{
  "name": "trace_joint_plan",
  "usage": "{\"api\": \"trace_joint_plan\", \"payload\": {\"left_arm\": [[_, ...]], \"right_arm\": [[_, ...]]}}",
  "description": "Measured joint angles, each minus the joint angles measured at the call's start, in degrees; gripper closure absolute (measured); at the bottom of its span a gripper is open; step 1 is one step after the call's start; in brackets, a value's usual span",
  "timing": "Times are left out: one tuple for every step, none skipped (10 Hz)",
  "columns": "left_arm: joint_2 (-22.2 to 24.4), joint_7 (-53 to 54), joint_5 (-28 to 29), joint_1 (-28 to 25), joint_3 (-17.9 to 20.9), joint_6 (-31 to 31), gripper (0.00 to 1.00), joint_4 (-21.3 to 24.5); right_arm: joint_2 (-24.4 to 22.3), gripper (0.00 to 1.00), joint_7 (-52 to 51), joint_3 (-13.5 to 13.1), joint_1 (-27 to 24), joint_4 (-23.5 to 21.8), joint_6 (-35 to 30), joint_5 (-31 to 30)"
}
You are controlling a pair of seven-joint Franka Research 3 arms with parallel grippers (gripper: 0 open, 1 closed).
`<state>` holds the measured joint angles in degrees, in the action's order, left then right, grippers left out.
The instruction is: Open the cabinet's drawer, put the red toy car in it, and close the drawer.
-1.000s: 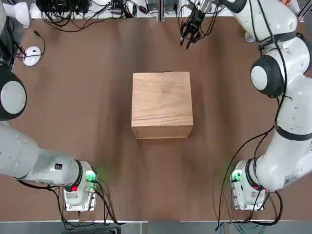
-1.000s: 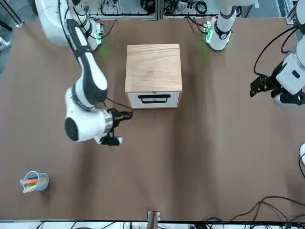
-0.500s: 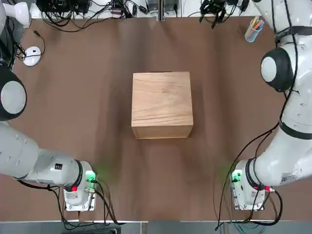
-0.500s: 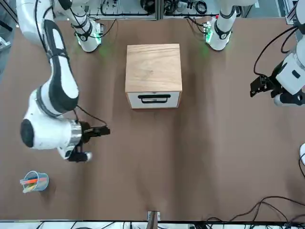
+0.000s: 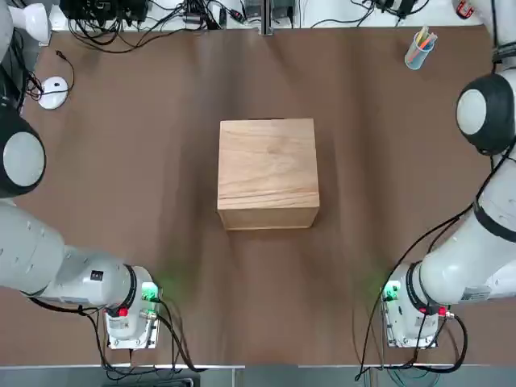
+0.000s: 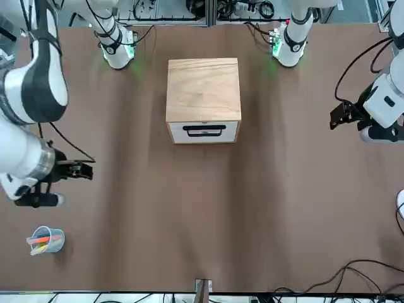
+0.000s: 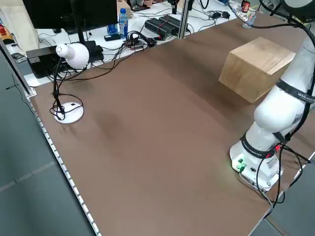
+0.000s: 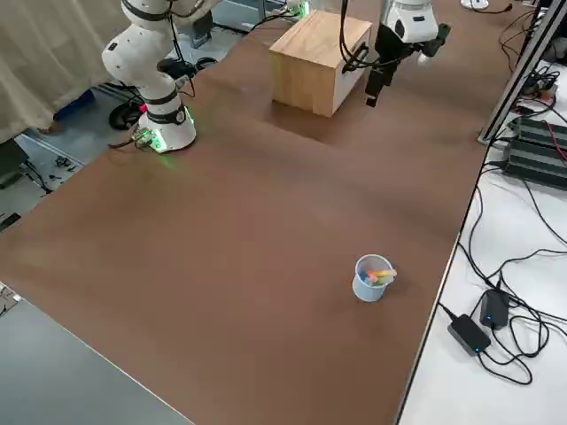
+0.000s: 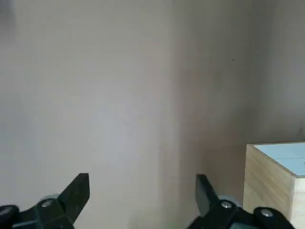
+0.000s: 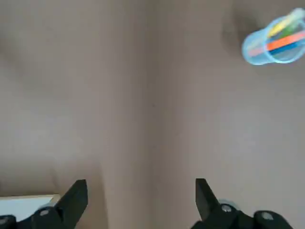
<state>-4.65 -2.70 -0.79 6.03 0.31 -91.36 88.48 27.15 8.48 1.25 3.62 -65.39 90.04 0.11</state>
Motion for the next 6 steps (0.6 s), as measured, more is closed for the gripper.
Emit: {"api": "trace_joint_plan", "payload": {"left_arm": [[-0.05, 0.00, -0.01, 0.00, 0.00, 0.00, 0.02, -0.01], [-0.06, 0.00, -0.01, 0.01, 0.00, 0.00, 0.02, -0.05], [-0.07, 0.00, -0.01, 0.01, -0.01, 0.00, 0.02, -0.08], [-0.08, 0.00, -0.01, 0.01, -0.02, 0.00, 0.02, -0.10], [-0.09, 0.00, -0.01, 0.01, -0.02, 0.00, 0.02, -0.14], [-0.08, 0.00, -0.01, 0.01, -0.02, 0.00, 0.02, -0.18]], "right_arm": [[-1.08, 0.00, -0.17, 0.03, -2.23, 0.01, -0.19, 0.00], [-2.24, 0.00, -0.29, 0.07, -3.85, 0.02, -0.83, 0.00], [-3.50, 0.00, -0.30, 0.11, -4.92, 0.00, -1.25, 0.37], [-5.11, 0.00, -0.38, 0.12, -5.77, -0.12, -1.61, 1.32], [-7.18, 0.00, -1.65, -0.43, -6.11, -0.79, -2.16, 2.00], [-9.49, 0.00, -3.47, -1.37, -6.01, -2.33, -2.53, 2.41]]}}
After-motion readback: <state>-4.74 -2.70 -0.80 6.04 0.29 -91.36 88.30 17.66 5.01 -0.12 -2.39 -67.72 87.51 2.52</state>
